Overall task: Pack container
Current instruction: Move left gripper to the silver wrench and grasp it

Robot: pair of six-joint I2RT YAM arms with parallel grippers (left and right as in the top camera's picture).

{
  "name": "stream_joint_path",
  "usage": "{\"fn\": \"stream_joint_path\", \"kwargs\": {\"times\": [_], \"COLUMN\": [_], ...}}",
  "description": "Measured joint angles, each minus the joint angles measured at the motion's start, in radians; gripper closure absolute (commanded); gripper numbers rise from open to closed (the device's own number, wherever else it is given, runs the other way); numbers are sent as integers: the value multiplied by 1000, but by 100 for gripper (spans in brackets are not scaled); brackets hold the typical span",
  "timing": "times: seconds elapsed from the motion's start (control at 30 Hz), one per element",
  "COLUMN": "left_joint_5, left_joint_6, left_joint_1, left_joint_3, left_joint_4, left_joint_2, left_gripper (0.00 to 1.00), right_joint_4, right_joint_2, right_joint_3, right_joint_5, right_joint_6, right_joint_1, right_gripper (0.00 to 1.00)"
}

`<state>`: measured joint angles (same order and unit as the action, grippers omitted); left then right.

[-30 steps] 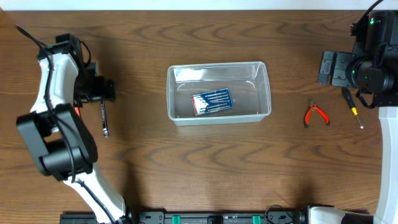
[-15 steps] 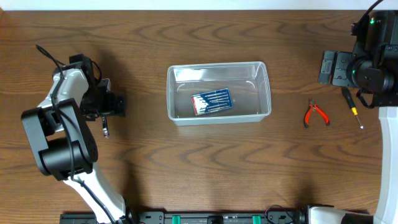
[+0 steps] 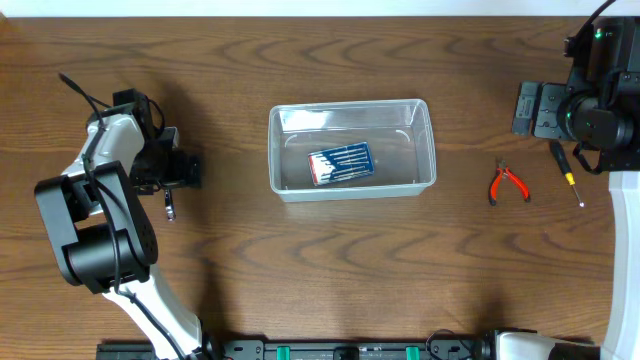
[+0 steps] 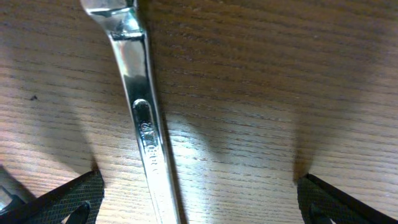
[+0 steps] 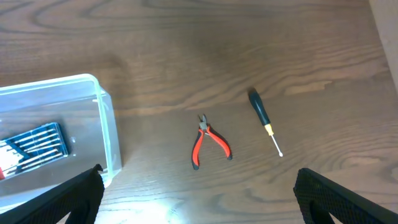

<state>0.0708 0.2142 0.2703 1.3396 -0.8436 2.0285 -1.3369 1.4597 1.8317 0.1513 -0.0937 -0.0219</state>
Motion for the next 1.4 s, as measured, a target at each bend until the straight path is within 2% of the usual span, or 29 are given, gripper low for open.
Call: {"fn": "stream_joint_path", "kwargs": {"times": [0.33, 0.47, 0.67, 0.7, 0.77, 0.8, 1.13, 1.27, 1.4], "left_joint_5": [-18, -19, -21, -22, -21, -23, -26, -26, -26], "left_joint_6": [0, 2, 2, -1, -4, 0, 3, 0, 2], "left_joint_1": [0, 0, 0, 0, 0, 0, 0, 0, 0], "left_joint_3": [-25, -28, -30, -30, -30, -31, -31, -31, -31], "left_joint_4": [11, 5, -3, -4, -6, -6, -8, -8, -8], "left_joint_2": [-13, -14, -15, -15, -15, -16, -16, -16, -16], "left_gripper": [0, 17, 32, 37, 61, 67, 69, 79, 81], "right_joint_4": [0, 0, 0, 0, 0, 0, 0, 0, 0], "right_joint_2": [0, 0, 0, 0, 0, 0, 0, 0, 0], "right_joint_3": [0, 0, 0, 0, 0, 0, 0, 0, 0], "right_joint_5": [0, 0, 0, 0, 0, 0, 0, 0, 0], "right_joint_6": [0, 0, 2, 3, 3, 3, 3, 3, 3], "right_joint_1": [0, 0, 0, 0, 0, 0, 0, 0, 0], "right_gripper": [1, 1, 1, 1, 1, 1, 1, 1, 1]}}
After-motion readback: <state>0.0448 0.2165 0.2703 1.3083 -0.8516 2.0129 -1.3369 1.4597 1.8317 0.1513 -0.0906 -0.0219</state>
